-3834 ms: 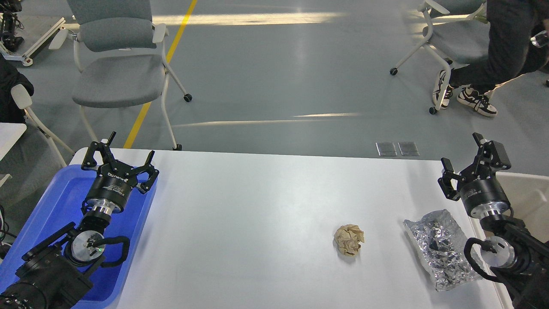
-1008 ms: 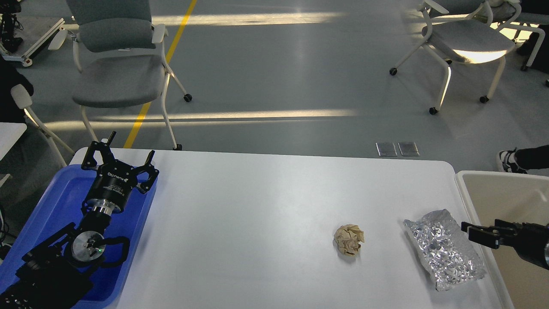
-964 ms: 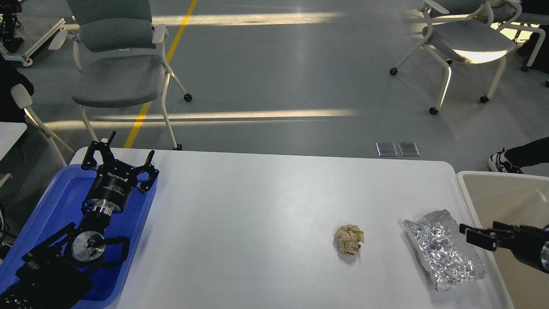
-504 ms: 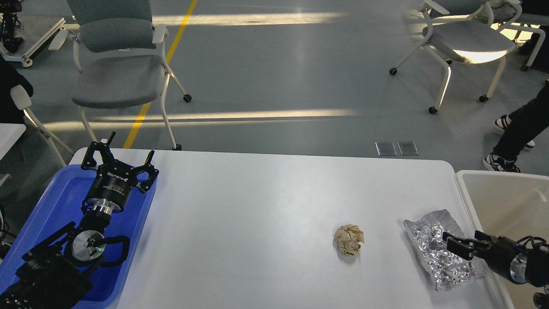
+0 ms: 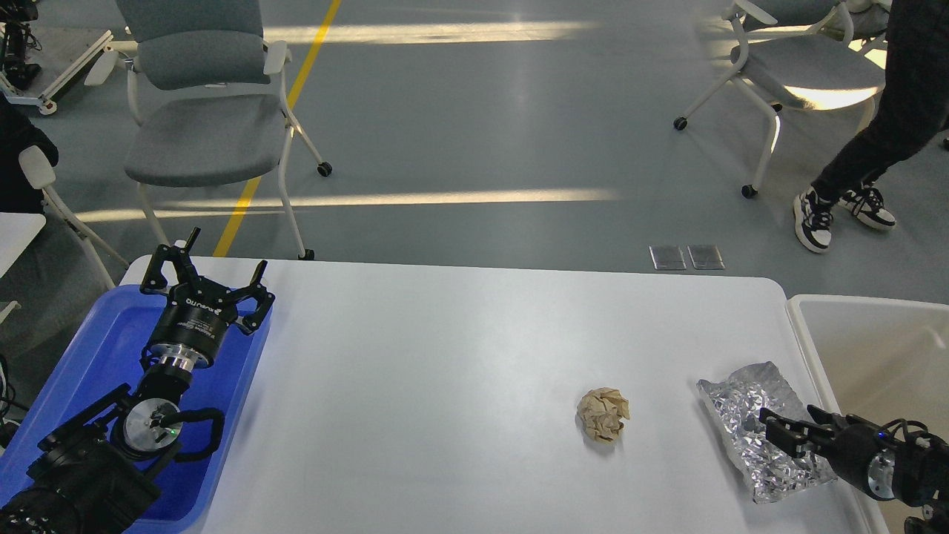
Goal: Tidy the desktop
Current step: 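Close the right gripper on the silver foil wrapper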
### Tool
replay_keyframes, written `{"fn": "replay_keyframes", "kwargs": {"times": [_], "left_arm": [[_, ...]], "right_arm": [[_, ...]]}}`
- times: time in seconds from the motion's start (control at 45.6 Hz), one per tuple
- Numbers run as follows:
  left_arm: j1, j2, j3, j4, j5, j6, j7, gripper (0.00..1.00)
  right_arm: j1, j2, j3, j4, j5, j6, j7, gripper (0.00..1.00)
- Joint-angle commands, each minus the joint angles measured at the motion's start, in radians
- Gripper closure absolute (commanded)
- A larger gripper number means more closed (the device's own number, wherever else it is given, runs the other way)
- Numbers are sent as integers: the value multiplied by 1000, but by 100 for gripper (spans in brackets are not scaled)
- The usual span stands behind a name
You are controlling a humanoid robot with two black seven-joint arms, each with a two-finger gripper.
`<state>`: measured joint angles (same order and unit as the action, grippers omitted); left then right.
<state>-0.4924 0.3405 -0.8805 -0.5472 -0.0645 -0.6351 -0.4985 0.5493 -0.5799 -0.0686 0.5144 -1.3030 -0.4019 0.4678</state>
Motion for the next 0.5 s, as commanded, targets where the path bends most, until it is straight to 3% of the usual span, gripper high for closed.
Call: {"fn": "replay_keyframes", "kwargs": {"times": [0.0,0.131,0.219,0.307,0.372,0.482], "left_arm": [[0,0,0,1,0,0,0,0],[0,0,0,1,0,0,0,0],[0,0,0,0,0,0,0,0],[0,0,0,0,0,0,0,0],[0,0,0,0,0,0,0,0],[0,0,0,0,0,0,0,0]], "right_arm": [[-6,29,-17,-43,4,-6,3,25],[-6,31,-20,-50,4,-6,3,39],[-8,31,-23,-59,5,-5,3,58],[-8,31,-23,-74,7,-3,2,87],[-11,31,-23,-83,18,0,2,100],[-12,31,-28,-83,36,6,2,100]]}}
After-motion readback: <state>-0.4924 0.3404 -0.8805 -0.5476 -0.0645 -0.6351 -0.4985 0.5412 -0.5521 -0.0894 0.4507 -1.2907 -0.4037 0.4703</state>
